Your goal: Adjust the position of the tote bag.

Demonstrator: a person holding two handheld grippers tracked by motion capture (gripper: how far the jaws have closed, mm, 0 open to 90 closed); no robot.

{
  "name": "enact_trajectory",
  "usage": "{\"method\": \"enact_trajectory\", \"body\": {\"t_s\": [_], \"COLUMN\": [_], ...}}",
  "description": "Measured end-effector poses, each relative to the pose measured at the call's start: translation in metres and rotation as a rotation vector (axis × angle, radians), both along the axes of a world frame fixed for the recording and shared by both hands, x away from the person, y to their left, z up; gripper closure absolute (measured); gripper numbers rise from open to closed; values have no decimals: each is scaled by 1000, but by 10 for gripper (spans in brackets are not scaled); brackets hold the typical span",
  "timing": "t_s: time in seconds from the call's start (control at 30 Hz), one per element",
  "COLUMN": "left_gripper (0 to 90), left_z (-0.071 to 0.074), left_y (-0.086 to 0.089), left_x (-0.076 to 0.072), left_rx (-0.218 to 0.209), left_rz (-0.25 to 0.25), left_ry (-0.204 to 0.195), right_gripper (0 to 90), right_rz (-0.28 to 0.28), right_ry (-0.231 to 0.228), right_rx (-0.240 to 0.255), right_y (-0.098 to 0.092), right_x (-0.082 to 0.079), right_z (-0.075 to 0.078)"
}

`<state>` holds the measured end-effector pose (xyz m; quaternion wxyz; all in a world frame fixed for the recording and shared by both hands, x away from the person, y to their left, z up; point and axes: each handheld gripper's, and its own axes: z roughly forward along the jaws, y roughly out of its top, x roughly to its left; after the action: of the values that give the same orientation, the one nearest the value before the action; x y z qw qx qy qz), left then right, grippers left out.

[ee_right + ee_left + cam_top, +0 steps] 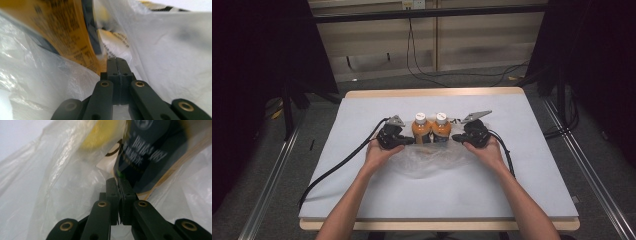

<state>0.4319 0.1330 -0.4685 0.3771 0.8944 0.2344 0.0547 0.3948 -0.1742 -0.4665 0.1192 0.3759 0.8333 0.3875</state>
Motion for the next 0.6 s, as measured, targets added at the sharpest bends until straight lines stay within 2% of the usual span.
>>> {"method": "enact_trajectory", "body": {"t_s": [0.03, 0.07, 0.1, 0.17, 0.2, 0.23, 0.27, 0.3, 0.33, 0.37, 0.43, 0.5, 0.57, 0.6], "left_gripper": [874, 870, 870, 872, 879, 886, 888, 893, 895, 897, 900, 900, 900, 900], "left_z": [-2, -4, -5, -8, -7, -7, -5, -7, -6, -3, -3, -1, 1, 1], "left_y": [-1, -1, -1, -2, -1, -2, -1, -2, -2, 0, 0, 3, 7, 8], "left_x": [0, 0, 0, -2, -1, -2, -1, -3, -4, -2, -6, -9, -11, -13], "left_rx": [7, 46, 57, 38, 82, 91, 128, 93, 99, 150, 155, 179, 201, 197], "left_rz": [2, -9, -15, 2, -24, -20, -52, -20, -19, -59, -38, -32, -59, -53], "left_ry": [3, 6, 5, 14, 1, -12, -24, -12, -15, -26, -20, -23, -20, -19], "right_gripper": [900, 900, 900, 900, 900, 900, 900, 900, 900, 900, 900, 900, 900, 900], "right_rz": [-2, 1, 3, 12, 16, 14, 17, 24, 22, 17, 31, 37, 50, 56], "right_ry": [7, 7, 15, 23, 26, 35, 38, 45, 49, 57, 65, 89, 107, 120], "right_rx": [-6, -17, -37, -58, -69, -89, -94, -106, -115, -119, -124, -147, -173, -185], "right_y": [1, 2, 3, 4, 5, 5, 5, 4, 3, 2, 0, -2, -3, -4], "right_x": [0, 0, 1, 0, 1, 0, 0, 1, 0, -1, -1, -2, -4, -6], "right_z": [-2, -4, -6, -9, -10, -10, -11, -11, -12, -11, -10, -8, -5, -4]}}
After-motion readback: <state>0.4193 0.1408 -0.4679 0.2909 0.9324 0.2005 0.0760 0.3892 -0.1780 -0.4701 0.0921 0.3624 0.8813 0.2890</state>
